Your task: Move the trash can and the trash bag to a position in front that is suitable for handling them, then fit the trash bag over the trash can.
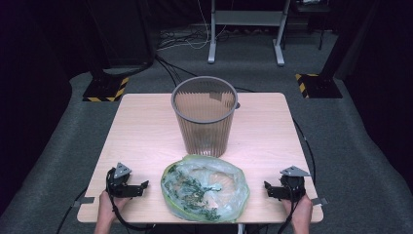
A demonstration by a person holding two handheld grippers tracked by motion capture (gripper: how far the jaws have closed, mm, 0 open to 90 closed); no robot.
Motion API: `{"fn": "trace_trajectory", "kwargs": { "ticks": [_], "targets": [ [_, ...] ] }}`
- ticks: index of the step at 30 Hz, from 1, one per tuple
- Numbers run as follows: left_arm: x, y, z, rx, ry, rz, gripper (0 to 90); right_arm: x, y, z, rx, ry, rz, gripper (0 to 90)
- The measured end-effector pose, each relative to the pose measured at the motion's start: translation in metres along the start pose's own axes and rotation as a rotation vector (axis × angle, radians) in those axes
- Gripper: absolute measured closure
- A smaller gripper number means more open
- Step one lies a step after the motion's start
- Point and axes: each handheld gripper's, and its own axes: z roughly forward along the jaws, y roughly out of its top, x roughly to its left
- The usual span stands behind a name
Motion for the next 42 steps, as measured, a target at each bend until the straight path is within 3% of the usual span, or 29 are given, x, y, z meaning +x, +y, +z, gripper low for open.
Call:
{"fn": "trace_trajectory", "kwargs": {
  "ticks": [25, 28, 32, 37, 42],
  "targets": [
    [0.0, -0.001, -0.002, -0.009, 0.009, -0.006, 8.0, 0.001, -0.001, -0.001, -0.004, -0.014, 0.006, 8.9],
    [0.001, -0.002, -0.004, -0.029, 0.005, -0.016, 8.1, 0.002, -0.001, -0.002, -0.007, -0.024, 0.003, 9.0],
    [0.0, -0.004, -0.009, -0.071, -0.017, -0.064, 8.6, 0.002, -0.001, -0.002, -0.01, -0.028, 0.0, 9.7],
    [-0.008, -0.004, -0.018, -0.128, -0.046, -0.073, 9.4, 0.005, -0.001, -0.004, -0.025, -0.032, -0.03, 12.7],
    [-0.016, 0.002, -0.034, -0.189, -0.088, -0.073, 9.8, 0.011, -0.003, -0.013, -0.073, 0.031, 0.006, 13.6]
  ]
}}
